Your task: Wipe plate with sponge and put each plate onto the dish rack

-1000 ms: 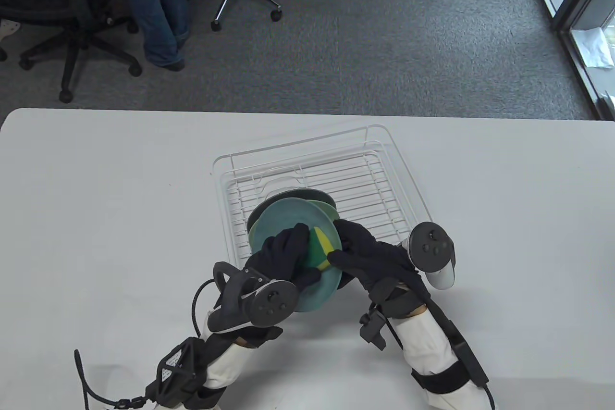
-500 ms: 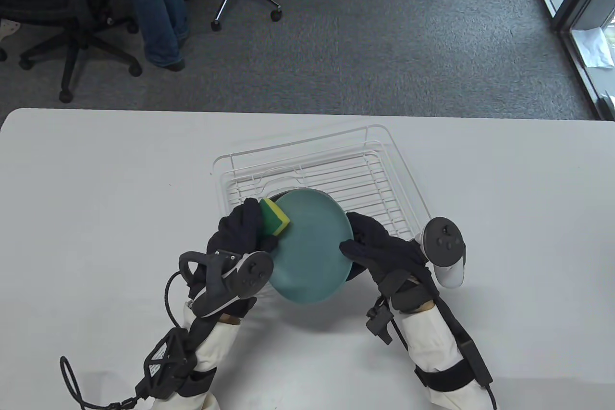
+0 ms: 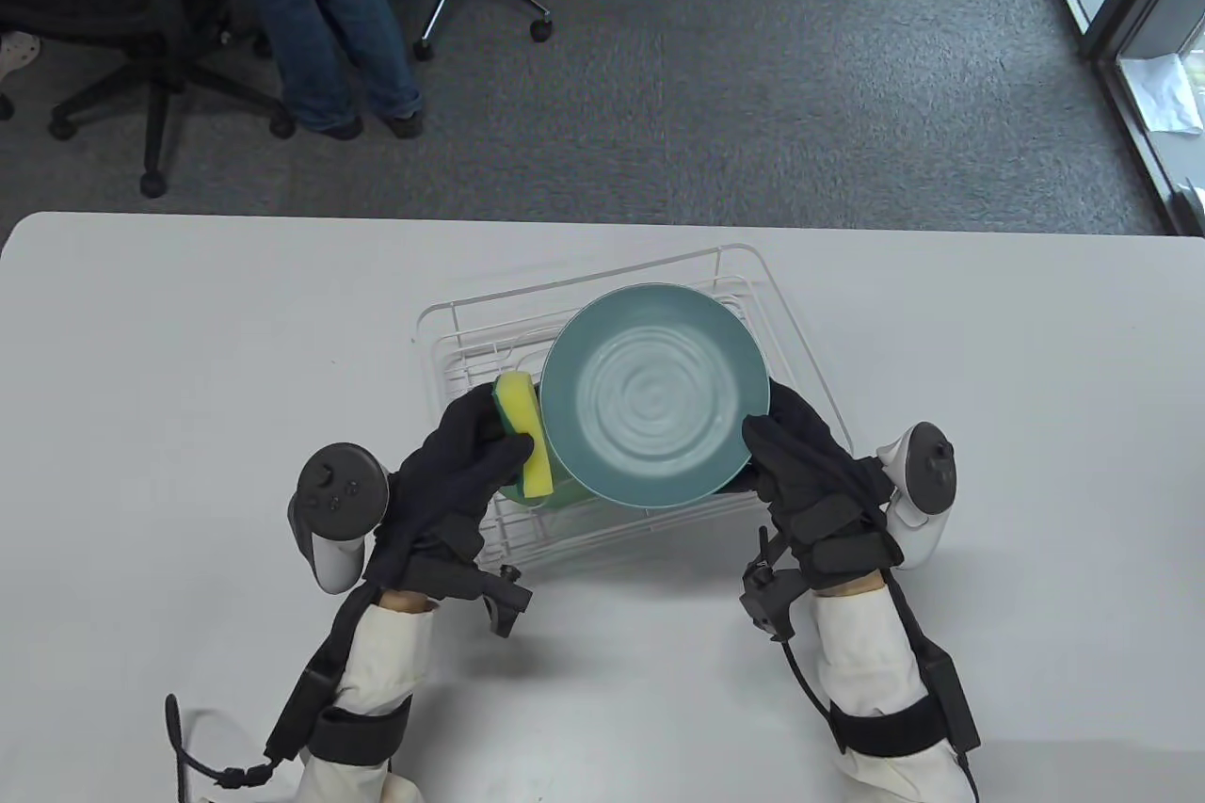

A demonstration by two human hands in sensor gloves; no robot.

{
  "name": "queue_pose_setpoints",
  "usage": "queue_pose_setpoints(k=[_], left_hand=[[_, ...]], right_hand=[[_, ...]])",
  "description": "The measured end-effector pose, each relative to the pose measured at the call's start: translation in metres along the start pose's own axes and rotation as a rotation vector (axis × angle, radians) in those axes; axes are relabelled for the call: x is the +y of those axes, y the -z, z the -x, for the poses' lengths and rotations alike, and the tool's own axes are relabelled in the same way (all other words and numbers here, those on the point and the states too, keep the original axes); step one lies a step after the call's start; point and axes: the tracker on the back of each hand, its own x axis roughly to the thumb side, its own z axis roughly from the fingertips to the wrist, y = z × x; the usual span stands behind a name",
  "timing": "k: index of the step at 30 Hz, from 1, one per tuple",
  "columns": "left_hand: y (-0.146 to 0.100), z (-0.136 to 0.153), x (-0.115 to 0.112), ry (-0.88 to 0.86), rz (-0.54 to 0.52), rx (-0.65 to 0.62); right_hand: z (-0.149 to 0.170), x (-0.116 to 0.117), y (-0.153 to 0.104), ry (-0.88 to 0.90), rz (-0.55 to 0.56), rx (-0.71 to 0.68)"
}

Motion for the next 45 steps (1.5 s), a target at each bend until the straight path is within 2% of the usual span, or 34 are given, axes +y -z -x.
queue_pose_setpoints(k=[3, 6, 9, 11, 15, 17, 22, 25, 28, 33, 39, 42, 45], left_hand=[[-0.002, 0.004, 0.001, -0.083, -0.053, 0.005], [-0.002, 0.005, 0.004, -0.16, -0.085, -0.003], [-0.003, 0.003, 0.006, -0.197, -0.105, -0.027], [-0.004, 0.0, 0.005, -0.208, -0.101, -0.05], [-0.008, -0.013, -0.007, -0.25, -0.049, -0.107], [-0.009, -0.02, -0.02, -0.239, 0.013, -0.126], [-0.013, -0.027, -0.052, -0.133, 0.109, -0.154], [-0.014, -0.03, -0.059, -0.019, 0.13, -0.179], [-0.014, -0.03, -0.059, 0.066, 0.125, -0.197], [-0.014, -0.027, -0.06, 0.084, 0.127, -0.163], [-0.007, -0.009, -0.052, 0.101, 0.044, -0.074], [-0.003, 0.004, -0.046, -0.039, 0.057, -0.005], [0.0, 0.016, -0.04, -0.131, 0.043, 0.021]], right_hand=[[0.004, 0.003, 0.001, -0.015, 0.016, 0.01], [0.004, 0.006, 0.001, -0.196, 0.075, 0.052], [0.005, 0.01, 0.002, -0.37, 0.044, 0.095], [0.009, 0.012, 0.002, -0.407, 0.055, 0.117], [0.024, 0.016, 0.003, -0.371, 0.079, 0.179], [0.032, 0.022, 0.004, -0.319, 0.062, 0.2], [0.046, 0.043, 0.002, -0.207, 0.016, 0.23], [0.05, 0.052, 0.001, -0.106, -0.058, 0.244], [0.05, 0.056, 0.002, -0.074, -0.099, 0.241], [0.051, 0.057, 0.006, -0.075, -0.168, 0.215], [0.052, 0.062, 0.01, -0.156, -0.284, 0.21], [0.053, 0.066, 0.011, -0.222, -0.297, 0.208], [0.056, 0.068, 0.011, -0.206, -0.353, 0.248]])
